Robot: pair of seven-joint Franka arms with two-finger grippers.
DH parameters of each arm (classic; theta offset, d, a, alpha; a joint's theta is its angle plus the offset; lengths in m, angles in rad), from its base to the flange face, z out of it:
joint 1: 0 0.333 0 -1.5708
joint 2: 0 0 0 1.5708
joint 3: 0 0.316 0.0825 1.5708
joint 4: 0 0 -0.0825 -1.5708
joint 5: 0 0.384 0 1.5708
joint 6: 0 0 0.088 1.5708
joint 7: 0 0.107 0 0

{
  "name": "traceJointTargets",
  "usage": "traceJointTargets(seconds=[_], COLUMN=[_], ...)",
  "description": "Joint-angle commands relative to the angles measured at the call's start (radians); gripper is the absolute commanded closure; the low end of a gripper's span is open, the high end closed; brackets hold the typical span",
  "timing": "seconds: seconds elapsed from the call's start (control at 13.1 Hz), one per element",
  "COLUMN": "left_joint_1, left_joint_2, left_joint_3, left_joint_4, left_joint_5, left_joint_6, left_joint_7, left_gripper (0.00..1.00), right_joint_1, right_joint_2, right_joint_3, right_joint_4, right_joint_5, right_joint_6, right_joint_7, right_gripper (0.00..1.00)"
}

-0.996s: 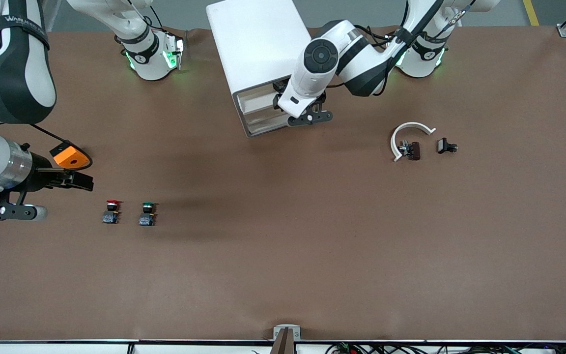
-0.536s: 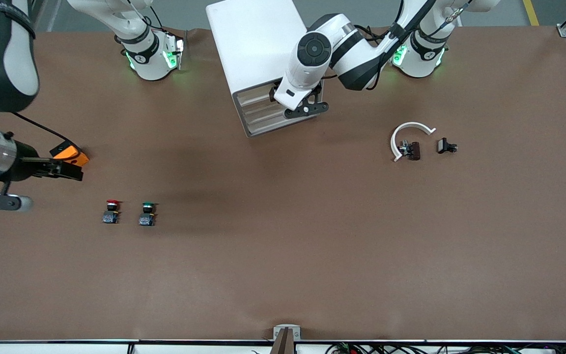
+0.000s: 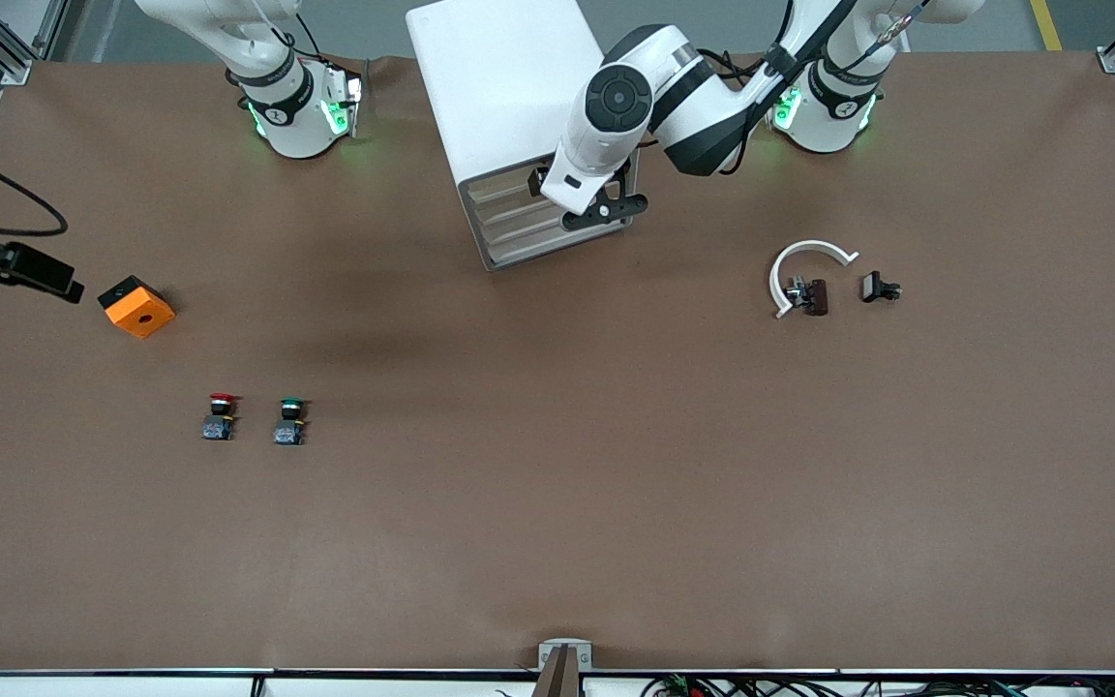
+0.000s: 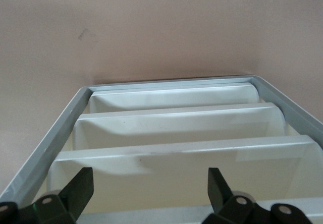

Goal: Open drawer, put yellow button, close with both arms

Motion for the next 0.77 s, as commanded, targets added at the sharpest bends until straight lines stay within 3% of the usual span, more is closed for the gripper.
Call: traceJointTargets(seconds=[0.0,0.15,0.38,0.69], left_joint_1=[0.035,0.095,0.193,0.347], left_joint_2=[0.002,0.002,-0.001,-0.012], left_joint_3=[-0.005,-0.001,0.0,0.0], left_joint_4=[0.065,0.108,0.158,0.241], left_joint_5=[-0.017,0.075,0.211,0.334], left_joint_6=[-0.029,-0.03,-0.03,-0.108], left_joint_7=[-0.001,0.013,0.063,0.19], left_gripper=[0.0,0.0,0.0,0.0], right_joint_1=[-0.023,-0.028,-0.017,-0.011], right_joint_2=[-0.035,-0.049,-0.161,-0.189], right_joint_3=[0.018,0.018,0.018,0.02], right_joint_4=[-0.046,-0.075,-0.237,-0.261], right_joint_5=[-0.014,-0.004,-0.002,-0.002], right_joint_6=[0.008,0.02,0.131,0.139], right_joint_7=[-0.005,-0.009,-0.009,-0.009], right_gripper=[0.0,0.0,0.0,0.0])
